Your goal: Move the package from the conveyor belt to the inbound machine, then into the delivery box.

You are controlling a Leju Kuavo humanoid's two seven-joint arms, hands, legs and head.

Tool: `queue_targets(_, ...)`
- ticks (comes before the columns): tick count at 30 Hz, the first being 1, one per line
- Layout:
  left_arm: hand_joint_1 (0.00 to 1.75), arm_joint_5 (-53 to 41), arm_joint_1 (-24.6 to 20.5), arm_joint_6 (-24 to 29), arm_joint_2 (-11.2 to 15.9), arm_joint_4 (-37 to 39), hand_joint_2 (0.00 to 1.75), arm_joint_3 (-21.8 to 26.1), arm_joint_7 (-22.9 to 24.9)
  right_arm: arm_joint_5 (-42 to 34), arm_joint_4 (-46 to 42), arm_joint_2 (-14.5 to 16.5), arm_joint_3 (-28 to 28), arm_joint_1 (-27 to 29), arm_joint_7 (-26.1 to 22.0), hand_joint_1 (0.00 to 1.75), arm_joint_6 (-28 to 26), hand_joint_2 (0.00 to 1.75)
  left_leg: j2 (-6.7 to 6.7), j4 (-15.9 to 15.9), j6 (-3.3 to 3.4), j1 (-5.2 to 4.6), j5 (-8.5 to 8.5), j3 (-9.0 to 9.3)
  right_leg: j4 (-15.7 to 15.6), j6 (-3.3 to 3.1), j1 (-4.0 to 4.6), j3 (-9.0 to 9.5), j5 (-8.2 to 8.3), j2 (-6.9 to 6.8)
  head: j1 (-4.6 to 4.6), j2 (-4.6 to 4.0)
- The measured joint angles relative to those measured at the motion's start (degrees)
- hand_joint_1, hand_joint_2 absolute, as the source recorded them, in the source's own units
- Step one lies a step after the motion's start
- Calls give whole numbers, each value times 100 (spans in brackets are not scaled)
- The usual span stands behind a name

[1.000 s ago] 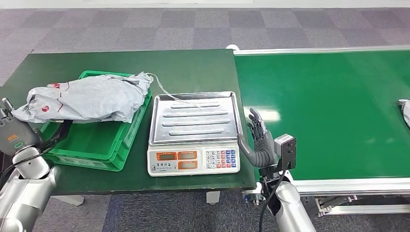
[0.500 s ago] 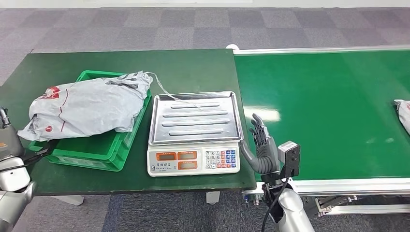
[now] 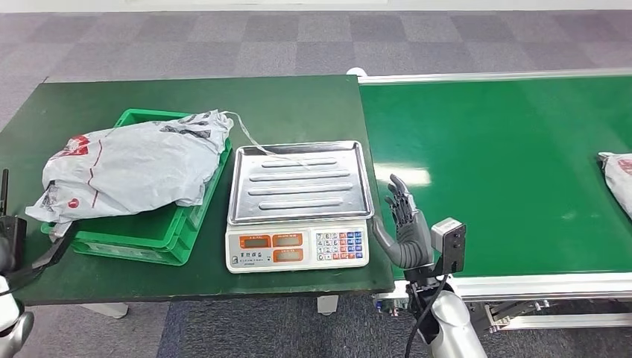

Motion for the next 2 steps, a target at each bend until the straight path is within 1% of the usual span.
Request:
queue_targets(1, 0, 1, 205, -14, -11, -243, 175, 168, -21, 1, 0, 0, -5, 0, -3, 0, 9, 175, 0, 0, 1, 0, -2, -1, 0, -1, 0, 0, -2, 0, 0, 0)
queue_targets(2, 0, 1, 302, -22, -16, -352, 175, 247, -28, 1, 0, 0, -7, -1, -5, 0, 12, 175, -1, 0, 1, 0, -2, -2, -1, -1, 0, 0, -3, -1, 0, 0)
